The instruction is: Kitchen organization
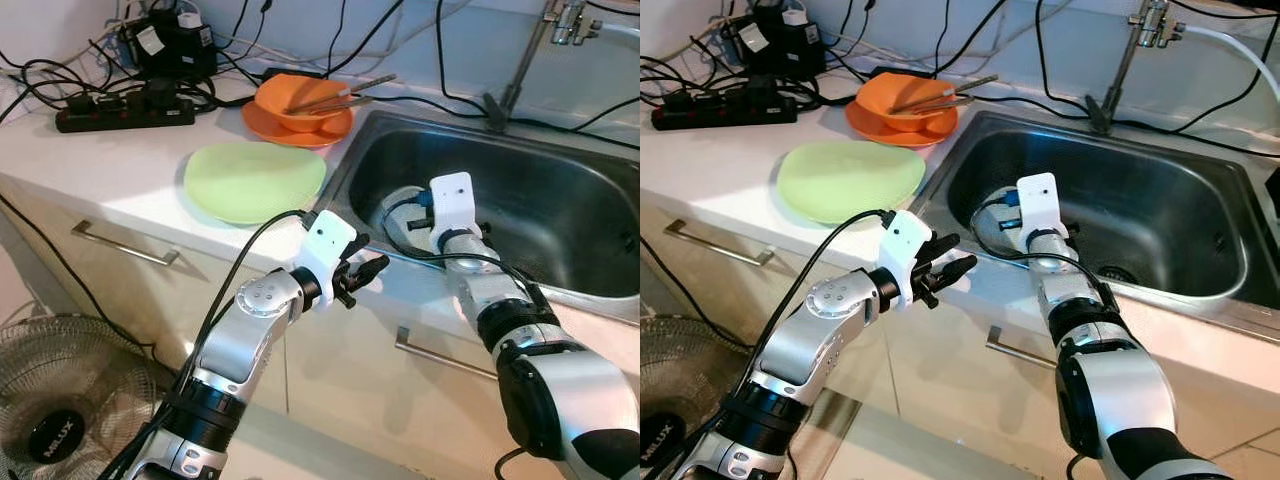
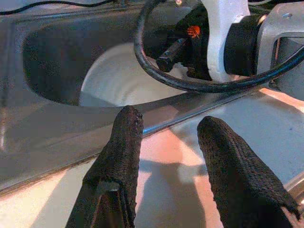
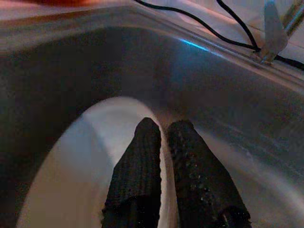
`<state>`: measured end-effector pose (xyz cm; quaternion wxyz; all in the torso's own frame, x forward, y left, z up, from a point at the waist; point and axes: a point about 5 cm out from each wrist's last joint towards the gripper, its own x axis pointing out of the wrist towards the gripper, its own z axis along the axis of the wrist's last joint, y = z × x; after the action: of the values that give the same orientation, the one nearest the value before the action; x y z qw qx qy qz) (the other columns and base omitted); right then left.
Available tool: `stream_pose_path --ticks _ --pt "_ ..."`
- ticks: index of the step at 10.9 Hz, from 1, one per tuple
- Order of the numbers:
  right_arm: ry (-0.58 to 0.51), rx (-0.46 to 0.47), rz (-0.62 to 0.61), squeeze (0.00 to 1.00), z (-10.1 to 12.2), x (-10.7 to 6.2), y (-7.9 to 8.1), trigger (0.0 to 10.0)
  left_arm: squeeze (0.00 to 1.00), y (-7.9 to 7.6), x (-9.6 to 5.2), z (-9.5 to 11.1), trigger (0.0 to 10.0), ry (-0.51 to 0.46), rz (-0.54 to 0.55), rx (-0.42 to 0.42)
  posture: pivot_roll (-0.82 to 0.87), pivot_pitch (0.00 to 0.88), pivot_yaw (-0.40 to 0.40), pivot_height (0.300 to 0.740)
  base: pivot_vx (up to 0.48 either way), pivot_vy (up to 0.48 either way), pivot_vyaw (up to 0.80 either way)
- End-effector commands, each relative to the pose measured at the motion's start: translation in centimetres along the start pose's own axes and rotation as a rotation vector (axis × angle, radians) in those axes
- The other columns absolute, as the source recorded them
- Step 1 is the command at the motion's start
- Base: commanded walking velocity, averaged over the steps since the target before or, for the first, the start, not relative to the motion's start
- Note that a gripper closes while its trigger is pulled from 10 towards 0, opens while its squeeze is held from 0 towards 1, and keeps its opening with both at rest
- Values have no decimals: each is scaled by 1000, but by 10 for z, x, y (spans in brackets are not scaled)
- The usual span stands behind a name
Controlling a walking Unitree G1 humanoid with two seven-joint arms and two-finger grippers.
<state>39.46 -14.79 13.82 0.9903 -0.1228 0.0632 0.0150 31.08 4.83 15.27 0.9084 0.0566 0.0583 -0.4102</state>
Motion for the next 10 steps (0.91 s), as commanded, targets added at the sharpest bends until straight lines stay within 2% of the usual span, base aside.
stream_pose_path --ticks 1,4,6,7,8,9,10 --pt "33 -16 57 0 -8 -2 13 10000 0 -2 -1 1 10000 -1 -5 -3 254 27 -51 740 0 0 0" --pt "29 -14 80 0 -7 -2 17 10000 0 -3 -2 1 10000 2 -4 4 254 24 -52 740 0 0 0" --pt "5 -1 84 0 -4 -2 19 10000 0 0 -3 5 10000 -28 38 71 252 26 -50 740 0 0 0" --pt "-32 24 94 0 1 -2 20 10000 0 6 -6 11 10000 -59 98 136 251 29 -50 740 0 0 0" --pt "-75 112 103 0 6 -2 21 10000 0 16 -12 18 10000 -95 205 266 250 32 -49 740 0 0 0" --pt "-88 150 105 0 7 -3 21 10000 0 20 -16 20 10000 -110 253 310 249 32 -49 740 0 0 0" --pt "-120 228 97 0 10 -4 18 10000 0 27 -26 24 10000 -114 328 427 249 34 -50 740 0 0 0"
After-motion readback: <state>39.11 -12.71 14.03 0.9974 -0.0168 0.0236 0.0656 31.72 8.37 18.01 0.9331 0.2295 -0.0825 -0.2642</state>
